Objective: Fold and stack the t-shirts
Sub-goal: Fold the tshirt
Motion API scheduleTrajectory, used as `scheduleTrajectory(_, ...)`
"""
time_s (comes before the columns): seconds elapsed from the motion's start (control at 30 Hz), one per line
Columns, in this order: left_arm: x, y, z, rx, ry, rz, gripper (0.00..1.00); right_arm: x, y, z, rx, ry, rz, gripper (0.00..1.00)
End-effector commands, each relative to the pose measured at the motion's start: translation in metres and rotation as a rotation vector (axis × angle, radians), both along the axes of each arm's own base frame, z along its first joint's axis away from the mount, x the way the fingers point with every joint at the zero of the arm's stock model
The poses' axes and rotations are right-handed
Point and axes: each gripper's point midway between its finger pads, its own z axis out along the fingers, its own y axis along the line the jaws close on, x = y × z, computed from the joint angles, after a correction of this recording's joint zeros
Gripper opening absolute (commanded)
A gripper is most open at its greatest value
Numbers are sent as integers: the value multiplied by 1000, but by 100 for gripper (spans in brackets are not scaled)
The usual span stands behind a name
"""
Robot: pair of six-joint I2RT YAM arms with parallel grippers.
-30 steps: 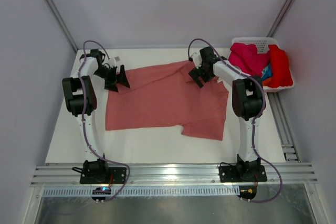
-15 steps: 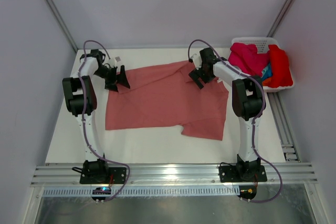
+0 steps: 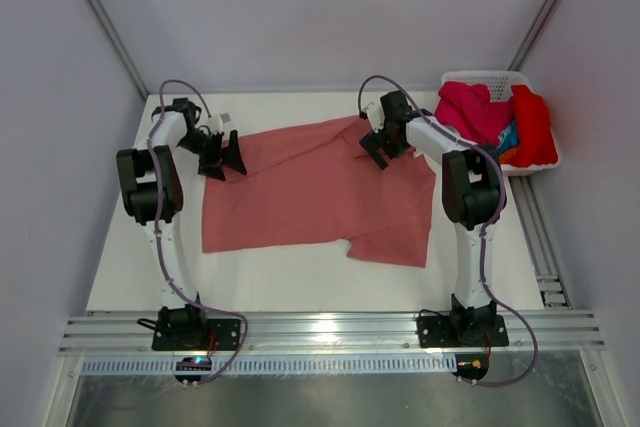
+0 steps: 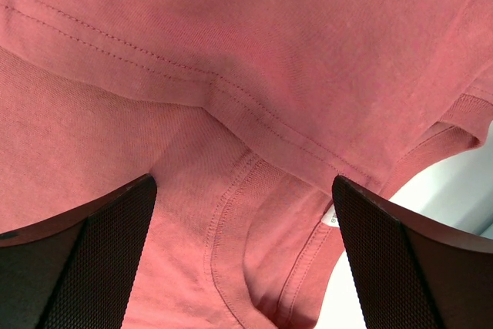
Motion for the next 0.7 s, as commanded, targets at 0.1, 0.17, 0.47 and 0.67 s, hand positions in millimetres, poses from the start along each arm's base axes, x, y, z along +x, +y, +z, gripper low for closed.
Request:
scheduleTrajectory(0.1,-7,7,-3,43,13,-2,92,9,6,29,15,-77,7,99)
scheduleTrajectory(0.17,0,9,4,48,-7,0,92,9,5,29,14,-76,8,99)
scheduleTrajectory(0.47,26,9,27,5,-60,39,92,7,6,27,19,-71,1,99)
scheduleTrajectory(0.67,22,10,16,12,-28,41,92,6,4,27,10,-72,3,99)
